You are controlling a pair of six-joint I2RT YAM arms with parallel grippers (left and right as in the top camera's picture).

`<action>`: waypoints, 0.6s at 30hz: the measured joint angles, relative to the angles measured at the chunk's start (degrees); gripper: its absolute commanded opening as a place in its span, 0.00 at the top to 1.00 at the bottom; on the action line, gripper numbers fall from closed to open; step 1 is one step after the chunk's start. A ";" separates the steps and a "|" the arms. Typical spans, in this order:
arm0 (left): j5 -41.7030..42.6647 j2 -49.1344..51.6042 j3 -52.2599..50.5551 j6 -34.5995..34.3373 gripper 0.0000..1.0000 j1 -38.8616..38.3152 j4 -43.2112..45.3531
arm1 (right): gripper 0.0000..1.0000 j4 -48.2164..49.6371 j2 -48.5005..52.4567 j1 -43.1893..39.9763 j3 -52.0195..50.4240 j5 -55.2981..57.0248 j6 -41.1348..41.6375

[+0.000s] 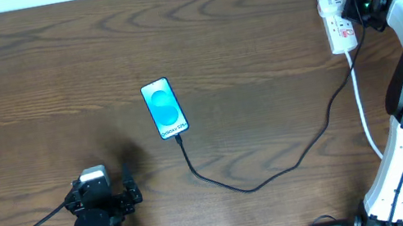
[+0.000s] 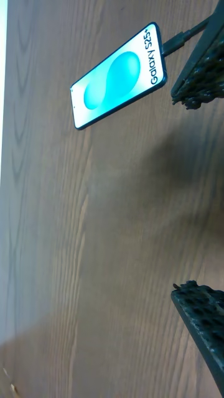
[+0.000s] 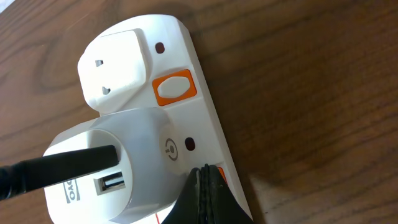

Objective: Plug charger to phone and switch on socket

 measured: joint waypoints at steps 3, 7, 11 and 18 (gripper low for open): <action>0.00 0.00 0.00 0.00 0.07 0.00 0.00 | 0.99 -0.09 0.00 0.02 0.04 -0.02 0.00; 0.00 0.00 0.00 0.00 0.07 0.00 0.00 | 0.99 -0.13 0.00 0.33 0.07 0.50 0.00; 0.00 0.00 0.00 0.00 0.07 0.00 0.00 | 0.99 -0.48 0.00 1.01 0.31 2.51 -0.04; 0.00 0.00 0.00 0.00 0.07 0.00 0.00 | 0.99 -0.76 0.85 2.10 1.46 5.92 -0.04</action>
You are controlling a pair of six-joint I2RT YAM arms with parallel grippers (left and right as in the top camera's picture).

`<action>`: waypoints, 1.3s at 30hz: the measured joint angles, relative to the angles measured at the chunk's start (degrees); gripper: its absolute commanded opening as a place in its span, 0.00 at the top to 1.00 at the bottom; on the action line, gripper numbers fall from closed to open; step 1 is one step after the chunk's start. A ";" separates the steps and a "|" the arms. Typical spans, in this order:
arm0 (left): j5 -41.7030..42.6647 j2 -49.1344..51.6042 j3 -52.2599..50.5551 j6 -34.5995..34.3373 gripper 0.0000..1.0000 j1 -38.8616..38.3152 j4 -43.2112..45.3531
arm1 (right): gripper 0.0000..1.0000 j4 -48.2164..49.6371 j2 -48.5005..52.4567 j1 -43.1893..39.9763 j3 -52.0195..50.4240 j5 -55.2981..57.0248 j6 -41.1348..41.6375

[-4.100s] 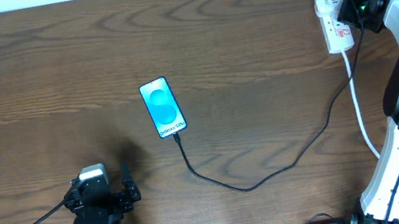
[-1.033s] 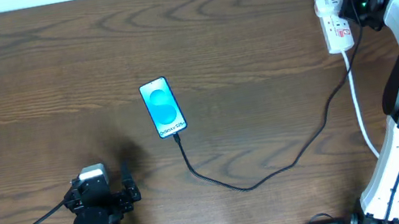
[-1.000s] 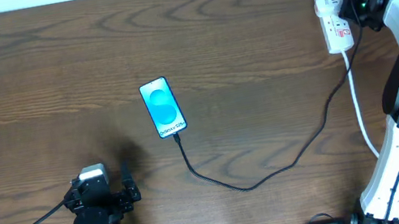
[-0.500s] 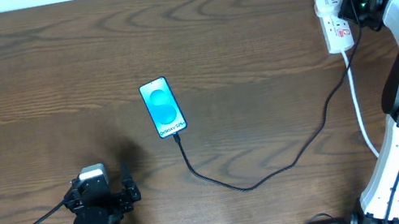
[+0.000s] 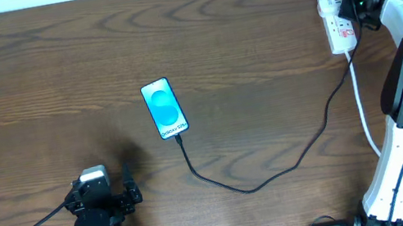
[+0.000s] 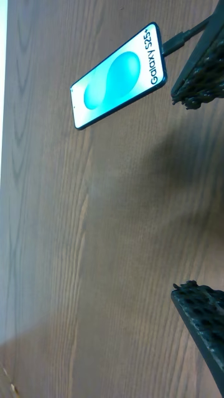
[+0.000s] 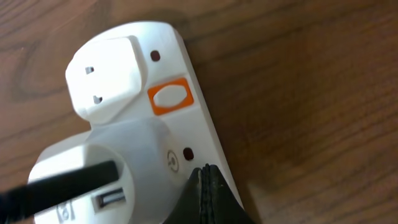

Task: Plug charger to phone and switch on socket
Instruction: 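Lift the right gripper up off the switch over the plug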

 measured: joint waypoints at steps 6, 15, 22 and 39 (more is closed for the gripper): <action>0.00 0.00 0.00 0.00 0.07 0.00 0.00 | 0.99 -0.50 0.39 0.46 0.72 1.46 -0.04; 0.00 0.00 0.00 0.00 0.07 0.00 0.00 | 0.99 -0.57 0.26 0.55 0.72 1.68 -0.04; 0.00 0.00 0.00 0.00 0.07 0.00 0.00 | 0.99 -1.42 -0.28 0.55 0.70 1.66 -0.07; 0.00 0.00 0.00 0.00 0.07 0.00 0.00 | 0.99 -5.16 -1.73 5.27 -0.96 -7.85 0.57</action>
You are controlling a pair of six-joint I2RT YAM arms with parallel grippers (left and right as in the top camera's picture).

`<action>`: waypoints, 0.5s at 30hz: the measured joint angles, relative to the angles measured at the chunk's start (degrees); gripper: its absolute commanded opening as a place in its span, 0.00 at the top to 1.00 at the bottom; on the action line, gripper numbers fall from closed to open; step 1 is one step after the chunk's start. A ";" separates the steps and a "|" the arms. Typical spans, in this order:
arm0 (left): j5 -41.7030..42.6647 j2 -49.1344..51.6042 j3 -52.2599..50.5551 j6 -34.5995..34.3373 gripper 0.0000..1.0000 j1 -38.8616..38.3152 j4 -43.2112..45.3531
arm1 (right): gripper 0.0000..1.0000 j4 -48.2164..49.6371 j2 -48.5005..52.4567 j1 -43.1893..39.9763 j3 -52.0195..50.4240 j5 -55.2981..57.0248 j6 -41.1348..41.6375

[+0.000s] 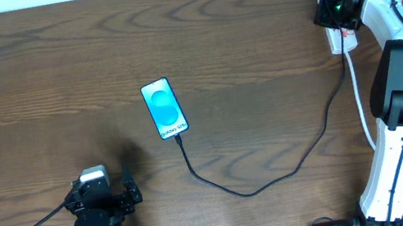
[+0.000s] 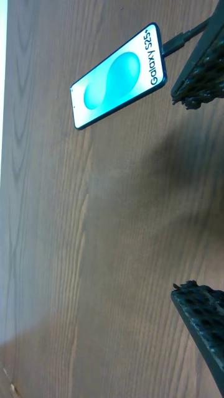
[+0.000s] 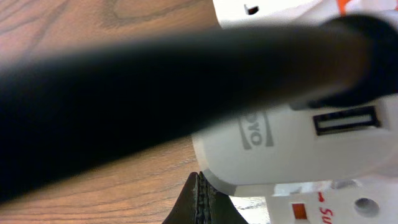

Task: Plug charger to phone and switch on socket
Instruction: 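Lift the right gripper up off the switch over the plug, then withdraw the right gripper right away from the power strip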

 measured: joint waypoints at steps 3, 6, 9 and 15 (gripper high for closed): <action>0.00 0.00 0.00 0.00 0.07 0.00 0.00 | 0.99 0.00 0.00 -0.09 0.00 -0.42 0.00; 0.00 0.00 0.00 0.00 0.07 0.00 0.00 | 0.99 -0.15 -0.39 -0.35 -0.04 -0.48 -0.04; 0.00 0.00 0.00 0.00 0.07 0.00 0.00 | 0.99 -1.01 -2.49 -0.76 -0.20 0.28 -0.37; 0.00 0.00 0.00 0.00 0.07 0.00 0.00 | 0.99 -3.34 -10.29 -1.60 -0.26 4.42 -1.66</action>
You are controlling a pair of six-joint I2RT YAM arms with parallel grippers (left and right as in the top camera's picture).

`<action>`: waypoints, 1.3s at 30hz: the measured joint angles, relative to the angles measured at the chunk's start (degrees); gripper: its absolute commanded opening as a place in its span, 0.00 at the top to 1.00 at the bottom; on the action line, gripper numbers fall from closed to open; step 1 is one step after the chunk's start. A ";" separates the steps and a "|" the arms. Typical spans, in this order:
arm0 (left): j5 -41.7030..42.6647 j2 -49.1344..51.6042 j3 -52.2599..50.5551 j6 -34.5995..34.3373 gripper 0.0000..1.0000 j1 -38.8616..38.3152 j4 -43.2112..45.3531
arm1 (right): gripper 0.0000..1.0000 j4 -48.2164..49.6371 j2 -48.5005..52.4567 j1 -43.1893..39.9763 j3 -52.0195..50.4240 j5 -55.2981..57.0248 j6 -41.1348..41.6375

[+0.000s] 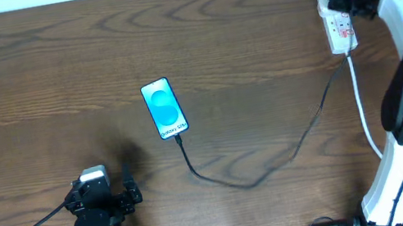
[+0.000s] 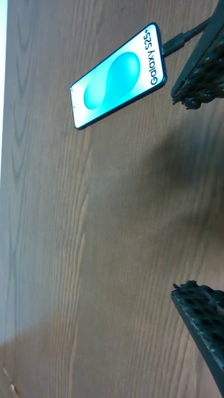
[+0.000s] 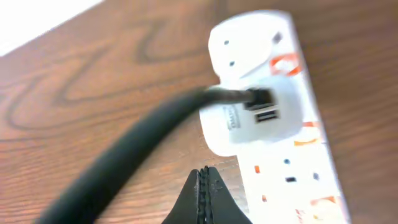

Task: Plug charger to phone and switch on socket
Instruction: 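Withdraw the right gripper right away from the power strip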

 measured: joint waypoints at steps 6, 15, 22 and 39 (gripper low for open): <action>0.00 0.00 0.00 0.00 0.07 0.00 0.00 | 0.99 -2.23 -2.80 -1.18 0.02 4.35 -0.26; 0.00 0.00 0.00 0.00 0.07 0.00 0.00 | 0.99 -5.35 -0.07 -4.07 0.02 6.29 -1.14; 0.00 0.00 0.00 0.00 0.07 0.00 0.00 | 0.99 -2.71 2.62 -4.46 0.00 6.91 -0.94; 0.00 0.00 0.00 0.00 0.07 0.00 0.00 | 0.99 -3.26 2.69 -5.25 0.00 16.90 2.51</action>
